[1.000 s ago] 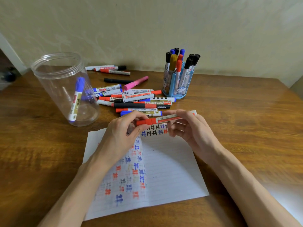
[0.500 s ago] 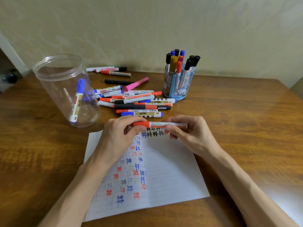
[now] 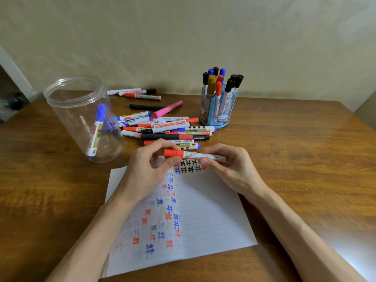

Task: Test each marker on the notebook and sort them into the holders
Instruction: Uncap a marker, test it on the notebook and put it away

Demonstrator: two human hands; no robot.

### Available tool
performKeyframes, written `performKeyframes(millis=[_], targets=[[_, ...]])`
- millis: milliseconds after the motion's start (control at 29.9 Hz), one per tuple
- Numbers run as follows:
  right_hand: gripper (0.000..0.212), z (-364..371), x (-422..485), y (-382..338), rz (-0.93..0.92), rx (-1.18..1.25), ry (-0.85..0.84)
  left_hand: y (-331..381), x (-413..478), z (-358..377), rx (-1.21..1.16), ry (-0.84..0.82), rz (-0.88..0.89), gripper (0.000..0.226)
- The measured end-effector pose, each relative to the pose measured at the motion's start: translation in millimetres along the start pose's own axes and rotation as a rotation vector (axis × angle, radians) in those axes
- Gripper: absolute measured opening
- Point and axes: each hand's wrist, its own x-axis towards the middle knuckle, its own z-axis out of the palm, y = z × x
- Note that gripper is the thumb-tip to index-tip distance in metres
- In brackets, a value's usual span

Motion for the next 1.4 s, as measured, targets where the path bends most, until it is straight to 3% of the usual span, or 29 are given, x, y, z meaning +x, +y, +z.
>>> performKeyframes(millis=[234,368,702,836,1103,1237,1404], targets=[[0.049,15,2,-5,-0.037,-0.123,-0.036,25,7,-15,-0.267,0.105,-0.018,0.017],[0.043,28,10,-15,-0.086,-0.194,-0.065,48,17,-53,-0.359,0.235,0.028,0.022],[0.039,90,45,-46,-0.182,-0.274,-0.146,80,41,-168,-0.043,0.659,0.389,0.031],[0.037,101,52,-45,-0.168,-0.265,-0.150,66,45,-182,0.135,0.704,0.310,0.030],[0.038,98,55,-33,-0.111,-0.283,-0.149,17,38,-171,0.336,0.565,0.027,0.036],[0.039,87,57,-29,-0.108,-0.324,-0.113,18,36,-162,0.313,0.611,0.053,0.033],[0.030,67,57,-23,-0.095,-0.359,-0.035,33,23,-126,0.249,0.771,0.228,0.024]])
